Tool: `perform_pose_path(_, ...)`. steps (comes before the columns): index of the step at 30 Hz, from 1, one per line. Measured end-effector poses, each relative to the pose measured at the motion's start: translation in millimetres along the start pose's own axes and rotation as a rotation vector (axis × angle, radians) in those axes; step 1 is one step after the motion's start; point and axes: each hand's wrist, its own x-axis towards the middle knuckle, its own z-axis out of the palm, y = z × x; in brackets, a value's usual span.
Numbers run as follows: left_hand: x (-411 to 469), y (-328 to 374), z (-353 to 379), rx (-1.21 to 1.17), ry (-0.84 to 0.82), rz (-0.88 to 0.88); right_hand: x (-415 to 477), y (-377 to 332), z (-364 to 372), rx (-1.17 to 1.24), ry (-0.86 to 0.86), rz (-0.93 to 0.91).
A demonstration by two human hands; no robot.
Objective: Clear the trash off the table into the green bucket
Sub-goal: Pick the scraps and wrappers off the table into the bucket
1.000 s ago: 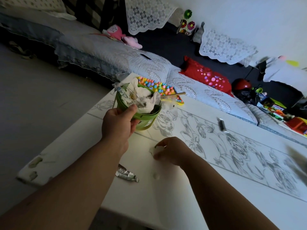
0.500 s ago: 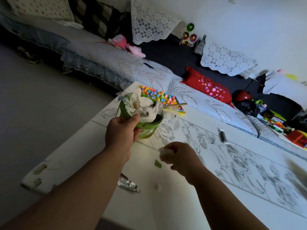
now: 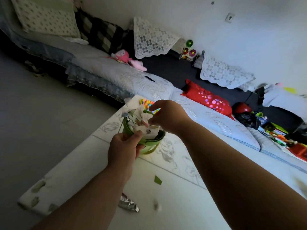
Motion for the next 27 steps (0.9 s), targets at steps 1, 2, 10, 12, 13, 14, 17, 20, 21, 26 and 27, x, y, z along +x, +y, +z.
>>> perform_pose_path(1, 0, 1, 0, 0.000, -0.002, 0.000, 3, -3, 0, -0.037, -0.013, -0.006)
perform_pose_path(2, 1, 1, -1, 0.001, -0.003, 0.003, 4, -5, -1, -0.065, -0.019, -0.009)
perform_pose_path(10, 6, 7, -5, -0.050, 0.027, 0.000, -47, 24, -1, -0.063, -0.033, 0.124)
perform_pose_path(12, 7, 7, -6, -0.040, 0.039, 0.014, -68, 44, 21, -0.082, -0.282, 0.236)
perform_pose_path(13, 7, 6, -7, -0.035, 0.042, 0.020, -75, 55, 38, -0.111, -0.339, 0.275)
perform_pose_path(14, 6, 6, -7, -0.030, 0.042, 0.023, -82, 65, 55, -0.131, -0.350, 0.299)
perform_pose_path(17, 3, 5, -7, -0.026, 0.044, 0.025, -96, 81, 89, -0.089, -0.268, 0.315)
perform_pose_path(20, 3, 7, -8, -0.023, 0.048, 0.032, -96, 85, 96, -0.004, -0.222, 0.355)
perform_pose_path(21, 3, 8, -9, -0.025, 0.048, 0.035, -95, 86, 97, 0.010, -0.228, 0.361)
perform_pose_path(26, 4, 6, -9, -0.016, 0.043, 0.029, -92, 84, 98, 0.051, -0.209, 0.371)
perform_pose_path(27, 4, 6, -8, -0.012, 0.041, 0.029, -93, 84, 98, 0.048, -0.195, 0.379)
